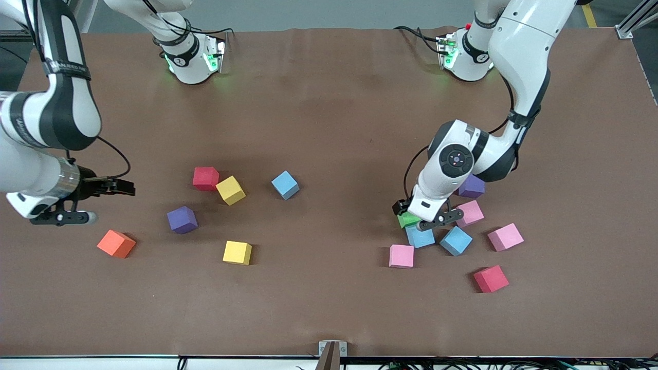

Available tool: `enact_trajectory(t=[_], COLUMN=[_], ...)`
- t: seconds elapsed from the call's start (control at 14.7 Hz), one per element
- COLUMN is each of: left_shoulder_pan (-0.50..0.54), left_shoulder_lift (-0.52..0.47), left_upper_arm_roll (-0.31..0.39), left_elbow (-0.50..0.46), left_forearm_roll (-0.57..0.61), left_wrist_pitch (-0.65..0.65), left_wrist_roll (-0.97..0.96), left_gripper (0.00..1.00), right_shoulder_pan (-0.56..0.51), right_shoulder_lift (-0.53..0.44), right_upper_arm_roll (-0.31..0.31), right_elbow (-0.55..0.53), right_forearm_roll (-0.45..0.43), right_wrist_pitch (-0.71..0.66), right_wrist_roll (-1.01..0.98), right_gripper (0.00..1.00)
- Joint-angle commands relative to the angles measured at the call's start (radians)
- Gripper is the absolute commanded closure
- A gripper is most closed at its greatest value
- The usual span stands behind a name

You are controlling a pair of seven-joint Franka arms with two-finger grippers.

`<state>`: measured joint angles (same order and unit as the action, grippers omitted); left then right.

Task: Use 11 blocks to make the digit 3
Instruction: 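Grasp the green cube with the left gripper while the right gripper reaches the red cube, then grasp the red cube with the right gripper while the left gripper carries green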

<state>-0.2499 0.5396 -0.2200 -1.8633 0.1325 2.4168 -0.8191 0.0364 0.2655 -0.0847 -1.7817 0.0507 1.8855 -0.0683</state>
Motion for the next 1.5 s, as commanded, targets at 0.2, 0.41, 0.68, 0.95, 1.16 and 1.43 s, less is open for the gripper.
enact_trajectory(t=[0.2, 0.41, 0.68, 0.95, 1.16, 1.43], left_shoulder_pan=[0.004, 0.014, -0.003, -0.098, -0.205, -0.337], left_shoulder_lift=[0.068, 0.103, 0.091, 0.045, 0.027, -0.019], left_upper_arm_roll=[0.002, 0.004, -0.002, -0.044, -0.056, -0.056], left_elbow=[0.027, 0.055, 0.050, 0.041, 0.026, -0.023], left_forearm_roll=[0.027, 0.027, 0.029, 0.029, 0.029, 0.029], left_wrist_pitch=[0.054, 0.057, 0.047, -0.033, -0.058, -0.058], left_wrist_roll=[-0.015, -0.015, -0.019, -0.029, -0.060, -0.107], left_gripper=[0.01, 0.14, 0.58, 0.62, 0.62, 0.61], right_shoulder_pan=[0.053, 0.100, 0.126, 0.189, 0.194, 0.209], right_shoulder_lift=[-0.034, -0.034, -0.011, -0.014, -0.014, -0.011], right_upper_arm_roll=[0.002, 0.000, 0.002, 0.002, 0.002, 0.002], right_elbow=[-0.186, -0.309, -0.357, -0.384, -0.413, -0.450], right_forearm_roll=[0.024, 0.024, 0.024, 0.026, 0.026, 0.086], right_wrist_pitch=[0.156, 0.312, 0.374, 0.369, 0.377, 0.418], right_wrist_roll=[0.005, 0.005, 0.010, 0.103, 0.111, 0.111], right_gripper=[0.00, 0.00, 0.00, 0.00, 0.00, 0.00])
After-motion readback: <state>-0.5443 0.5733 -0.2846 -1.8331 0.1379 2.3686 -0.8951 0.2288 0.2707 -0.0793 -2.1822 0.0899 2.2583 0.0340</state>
